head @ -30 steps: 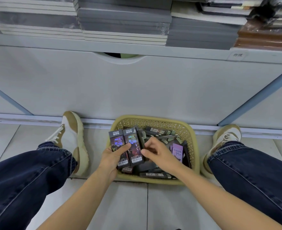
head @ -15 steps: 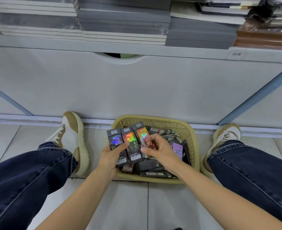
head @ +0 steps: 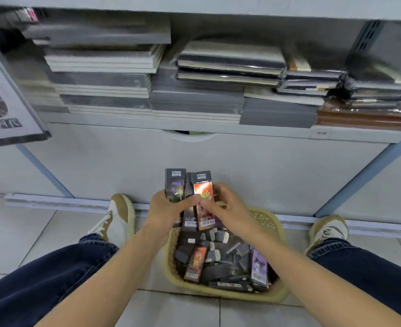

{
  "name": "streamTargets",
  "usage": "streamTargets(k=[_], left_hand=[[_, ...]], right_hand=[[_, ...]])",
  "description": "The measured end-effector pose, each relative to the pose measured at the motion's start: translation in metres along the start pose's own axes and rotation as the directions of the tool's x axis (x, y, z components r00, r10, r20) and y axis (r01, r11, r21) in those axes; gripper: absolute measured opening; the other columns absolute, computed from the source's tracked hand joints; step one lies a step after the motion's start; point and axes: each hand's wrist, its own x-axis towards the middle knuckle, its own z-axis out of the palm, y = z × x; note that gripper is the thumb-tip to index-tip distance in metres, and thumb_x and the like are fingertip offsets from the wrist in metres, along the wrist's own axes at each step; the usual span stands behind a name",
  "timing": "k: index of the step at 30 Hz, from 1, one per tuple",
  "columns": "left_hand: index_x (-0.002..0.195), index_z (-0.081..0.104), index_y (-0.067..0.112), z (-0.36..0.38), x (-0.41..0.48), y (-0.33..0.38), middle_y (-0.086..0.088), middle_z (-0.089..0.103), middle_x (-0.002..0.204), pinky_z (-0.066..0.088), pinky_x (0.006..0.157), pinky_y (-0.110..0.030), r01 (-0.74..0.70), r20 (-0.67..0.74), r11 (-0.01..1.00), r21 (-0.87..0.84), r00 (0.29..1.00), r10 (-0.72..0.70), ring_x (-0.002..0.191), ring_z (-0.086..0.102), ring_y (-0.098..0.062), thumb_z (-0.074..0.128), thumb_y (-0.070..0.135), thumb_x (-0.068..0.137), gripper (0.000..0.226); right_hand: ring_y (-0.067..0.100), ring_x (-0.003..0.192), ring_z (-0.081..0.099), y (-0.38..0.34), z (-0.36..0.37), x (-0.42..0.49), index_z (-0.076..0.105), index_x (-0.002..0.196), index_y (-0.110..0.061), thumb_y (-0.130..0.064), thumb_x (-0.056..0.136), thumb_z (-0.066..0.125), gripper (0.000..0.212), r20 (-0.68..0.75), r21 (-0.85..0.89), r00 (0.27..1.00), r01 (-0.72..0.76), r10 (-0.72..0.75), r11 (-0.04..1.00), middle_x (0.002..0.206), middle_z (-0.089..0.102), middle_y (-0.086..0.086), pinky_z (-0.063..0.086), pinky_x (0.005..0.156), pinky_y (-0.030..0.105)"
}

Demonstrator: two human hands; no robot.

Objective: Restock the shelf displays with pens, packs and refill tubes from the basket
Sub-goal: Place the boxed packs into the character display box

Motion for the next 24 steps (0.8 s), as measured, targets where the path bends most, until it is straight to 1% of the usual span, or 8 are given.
streamTargets(k=[3,5,8,10,14,18,20,24], left_hand=[[0.094,0.073,0.013,-0.009,0.0,0.058,-0.001,0.077,0.087,0.055,0.06,-0.021,-0.115,0.062,0.993,0.025,0.992,0.114,0.079,0.074,-0.016,0.087,0.022,0.057,0.04],[0.097,0.074,0.012,-0.018,-0.005,0.095,-0.005,0.077,0.092,0.057,0.068,-0.026,-0.188,0.103,0.981,0.036,0.978,0.184,0.084,0.074,-0.019,0.087,0.027,0.055,0.047],[0.09,0.076,0.015,-0.034,-0.014,0.148,-0.007,0.077,0.09,0.058,0.068,-0.031,-0.291,0.105,0.956,0.034,0.952,0.287,0.081,0.074,-0.021,0.087,0.033,0.049,0.046],[0.086,0.076,0.016,-0.046,-0.02,0.183,-0.007,0.077,0.086,0.057,0.068,-0.034,-0.342,0.073,0.94,0.017,0.938,0.34,0.075,0.073,-0.019,0.086,0.036,0.045,0.046],[0.097,0.072,0.011,-0.081,-0.032,0.25,-0.005,0.077,0.089,0.056,0.078,-0.038,-0.462,-0.086,0.887,0.001,0.884,0.46,0.081,0.074,-0.019,0.086,0.039,0.044,0.062],[0.092,0.073,0.014,-0.122,-0.037,0.29,-0.004,0.077,0.091,0.05,0.095,-0.046,-0.531,-0.222,0.847,-0.028,0.829,0.513,0.091,0.072,-0.022,0.085,0.027,0.066,0.031],[0.091,0.073,0.014,-0.136,-0.036,0.3,-0.007,0.076,0.093,0.048,0.098,-0.053,-0.539,-0.269,0.839,-0.071,0.821,0.504,0.096,0.071,-0.028,0.085,0.026,0.067,0.028],[0.088,0.076,0.018,-0.152,-0.028,0.31,-0.007,0.076,0.096,0.05,0.095,-0.055,-0.536,-0.291,0.83,-0.153,0.827,0.48,0.095,0.072,-0.028,0.087,0.037,0.048,0.045]], right_hand=[[0.01,0.104,0.06,-0.058,-0.011,0.012,0.034,0.144,-0.033,-0.016,0.088,0.069,0.068,-0.009,0.067,0.984,0.178,-0.178,0.982,0.12,0.059,-0.006,0.052,0.086,0.025],[0.011,0.101,0.06,-0.098,-0.017,0.02,0.036,0.143,-0.033,-0.007,0.085,0.071,0.073,0.008,0.078,0.959,0.282,-0.283,0.956,0.115,0.059,-0.004,0.053,0.079,0.023],[0.017,0.099,0.061,-0.156,-0.024,0.032,0.045,0.131,-0.022,-0.003,0.079,0.076,0.062,-0.006,0.051,0.922,0.387,-0.387,0.921,0.112,0.062,-0.001,0.057,0.079,0.033],[0.012,0.095,0.064,-0.193,-0.026,0.04,0.046,0.122,-0.021,-0.004,0.079,0.076,0.055,-0.04,0.08,0.899,0.439,-0.437,0.895,0.112,0.063,-0.003,0.057,0.081,0.035],[0.011,0.083,0.07,-0.263,-0.031,0.061,0.045,0.108,-0.025,-0.003,0.084,0.07,0.041,-0.163,0.18,0.836,0.547,-0.524,0.817,0.103,0.068,0.002,0.059,0.071,0.029],[0.012,0.082,0.071,-0.327,-0.034,0.083,0.041,0.101,-0.032,-0.011,0.09,0.066,0.034,-0.295,0.149,0.745,0.655,-0.599,0.741,0.098,0.069,0.004,0.058,0.07,0.025],[0.014,0.086,0.071,-0.355,-0.03,0.096,0.039,0.1,-0.031,-0.012,0.092,0.063,0.031,-0.286,0.129,0.71,0.694,-0.644,0.708,0.1,0.068,0.005,0.059,0.071,0.027],[0.018,0.093,0.069,-0.395,-0.013,0.126,0.035,0.104,-0.021,-0.003,0.094,0.058,0.03,-0.2,0.05,0.667,0.739,-0.718,0.672,0.11,0.063,0.014,0.059,0.067,0.027]])
